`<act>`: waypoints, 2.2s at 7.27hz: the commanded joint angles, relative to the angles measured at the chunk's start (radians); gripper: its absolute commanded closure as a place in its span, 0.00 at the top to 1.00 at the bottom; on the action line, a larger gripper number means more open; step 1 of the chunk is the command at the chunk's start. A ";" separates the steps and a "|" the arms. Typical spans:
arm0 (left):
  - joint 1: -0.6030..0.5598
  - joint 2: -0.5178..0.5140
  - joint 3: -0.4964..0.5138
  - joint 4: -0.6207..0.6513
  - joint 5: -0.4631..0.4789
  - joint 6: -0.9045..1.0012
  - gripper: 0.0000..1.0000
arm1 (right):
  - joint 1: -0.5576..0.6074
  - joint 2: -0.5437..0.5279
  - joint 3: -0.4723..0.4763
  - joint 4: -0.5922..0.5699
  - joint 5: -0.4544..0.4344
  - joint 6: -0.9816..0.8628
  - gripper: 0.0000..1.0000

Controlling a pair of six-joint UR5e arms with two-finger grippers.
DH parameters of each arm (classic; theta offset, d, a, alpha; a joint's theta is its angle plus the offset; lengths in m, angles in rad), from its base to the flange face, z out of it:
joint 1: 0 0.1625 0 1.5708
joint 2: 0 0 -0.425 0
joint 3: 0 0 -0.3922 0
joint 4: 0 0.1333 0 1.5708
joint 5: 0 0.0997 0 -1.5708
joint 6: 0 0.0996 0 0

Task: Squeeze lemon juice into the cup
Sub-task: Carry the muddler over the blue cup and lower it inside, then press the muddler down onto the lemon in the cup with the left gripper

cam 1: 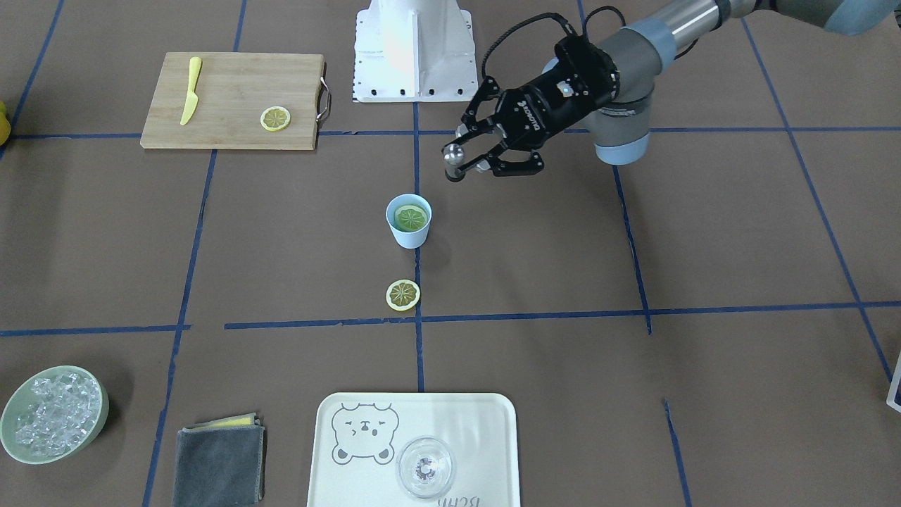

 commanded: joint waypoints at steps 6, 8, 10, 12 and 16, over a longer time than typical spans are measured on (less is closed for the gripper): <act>0.094 -0.139 0.237 -0.058 0.100 0.309 0.00 | 0.009 -0.003 -0.006 0.000 -0.006 0.001 1.00; 0.115 -0.139 0.239 -0.057 0.126 0.309 0.00 | 0.012 -0.003 -0.006 0.000 -0.006 0.001 1.00; 0.120 -0.140 0.269 -0.057 0.138 0.309 0.00 | 0.012 -0.003 -0.006 0.000 -0.006 0.001 1.00; 0.161 -0.139 0.302 -0.057 0.190 0.309 0.00 | 0.012 -0.003 -0.007 0.000 -0.006 0.000 1.00; 0.178 -0.140 0.265 -0.057 0.207 0.315 0.00 | 0.012 0.000 -0.007 0.000 -0.006 0.004 1.00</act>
